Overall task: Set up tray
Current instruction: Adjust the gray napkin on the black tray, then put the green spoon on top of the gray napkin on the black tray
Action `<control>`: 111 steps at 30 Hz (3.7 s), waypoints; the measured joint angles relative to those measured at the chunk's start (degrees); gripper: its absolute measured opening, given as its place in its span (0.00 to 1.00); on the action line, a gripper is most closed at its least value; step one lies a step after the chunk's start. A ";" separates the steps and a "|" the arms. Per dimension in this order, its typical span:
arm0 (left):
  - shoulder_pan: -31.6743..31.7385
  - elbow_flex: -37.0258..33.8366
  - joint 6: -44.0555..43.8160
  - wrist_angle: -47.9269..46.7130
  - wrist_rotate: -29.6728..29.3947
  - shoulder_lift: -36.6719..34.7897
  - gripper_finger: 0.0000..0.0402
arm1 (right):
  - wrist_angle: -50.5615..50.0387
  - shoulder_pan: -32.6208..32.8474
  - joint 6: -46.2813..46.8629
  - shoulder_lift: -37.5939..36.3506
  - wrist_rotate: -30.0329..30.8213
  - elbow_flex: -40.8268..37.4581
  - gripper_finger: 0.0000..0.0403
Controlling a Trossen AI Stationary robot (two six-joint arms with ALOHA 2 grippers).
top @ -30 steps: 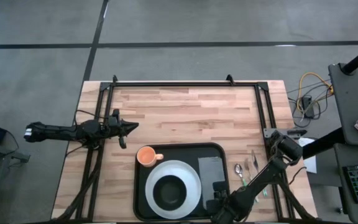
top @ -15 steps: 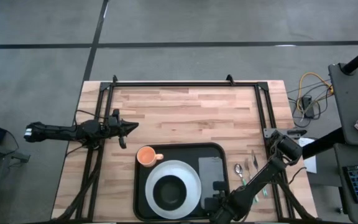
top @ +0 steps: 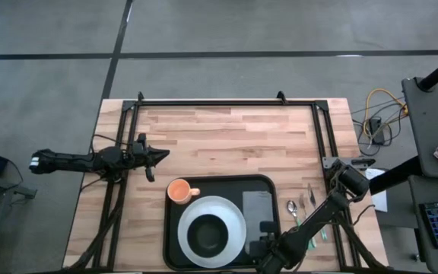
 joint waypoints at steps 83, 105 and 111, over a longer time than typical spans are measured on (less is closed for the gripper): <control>0.00 0.00 -1.29 0.00 -0.01 -0.02 0.00 | 0.80 4.22 59.82 -22.83 -13.64 -33.73 0.56; 0.01 0.00 -1.29 0.00 -0.02 -0.02 0.00 | 0.98 4.26 61.34 -23.66 -14.01 -34.06 0.10; 0.00 0.00 -1.29 0.00 -0.02 -0.02 0.00 | 0.90 4.26 61.33 -23.66 -13.85 -33.95 0.12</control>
